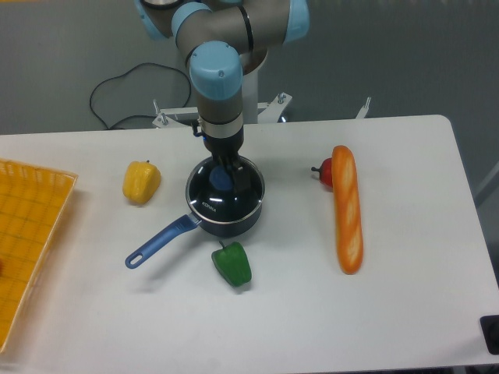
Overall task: Open the lid
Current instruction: 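Lower the gripper over the blue knob of the saucepan lid, then close the gripper on the blue lid knob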
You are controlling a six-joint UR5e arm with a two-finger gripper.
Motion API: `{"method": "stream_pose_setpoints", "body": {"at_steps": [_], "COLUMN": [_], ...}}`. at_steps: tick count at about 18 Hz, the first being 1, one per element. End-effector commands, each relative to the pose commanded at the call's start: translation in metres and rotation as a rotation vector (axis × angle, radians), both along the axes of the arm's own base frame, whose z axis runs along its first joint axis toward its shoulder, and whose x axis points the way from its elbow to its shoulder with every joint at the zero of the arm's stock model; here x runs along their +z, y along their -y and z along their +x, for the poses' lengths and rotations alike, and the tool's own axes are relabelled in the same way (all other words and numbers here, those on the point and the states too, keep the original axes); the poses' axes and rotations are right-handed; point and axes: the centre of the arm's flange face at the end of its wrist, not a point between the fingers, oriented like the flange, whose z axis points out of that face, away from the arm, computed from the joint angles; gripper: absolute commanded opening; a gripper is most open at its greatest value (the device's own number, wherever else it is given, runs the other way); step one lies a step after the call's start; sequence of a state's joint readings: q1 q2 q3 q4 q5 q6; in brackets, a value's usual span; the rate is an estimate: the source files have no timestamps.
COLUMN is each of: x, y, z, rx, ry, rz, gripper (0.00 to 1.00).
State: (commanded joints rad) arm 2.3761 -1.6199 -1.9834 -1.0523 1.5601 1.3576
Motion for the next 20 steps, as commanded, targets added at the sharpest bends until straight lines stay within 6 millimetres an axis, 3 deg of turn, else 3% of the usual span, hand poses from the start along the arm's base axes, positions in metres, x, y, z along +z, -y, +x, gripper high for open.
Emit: {"method": "stream_pose_setpoints", "body": {"at_steps": [20], "x": [-0.012], "y": [-0.011], "z": [0.010], "rx": [0.081], "ry": [-0.051], "rz": [-0.026], "gripper": [1.00]}}
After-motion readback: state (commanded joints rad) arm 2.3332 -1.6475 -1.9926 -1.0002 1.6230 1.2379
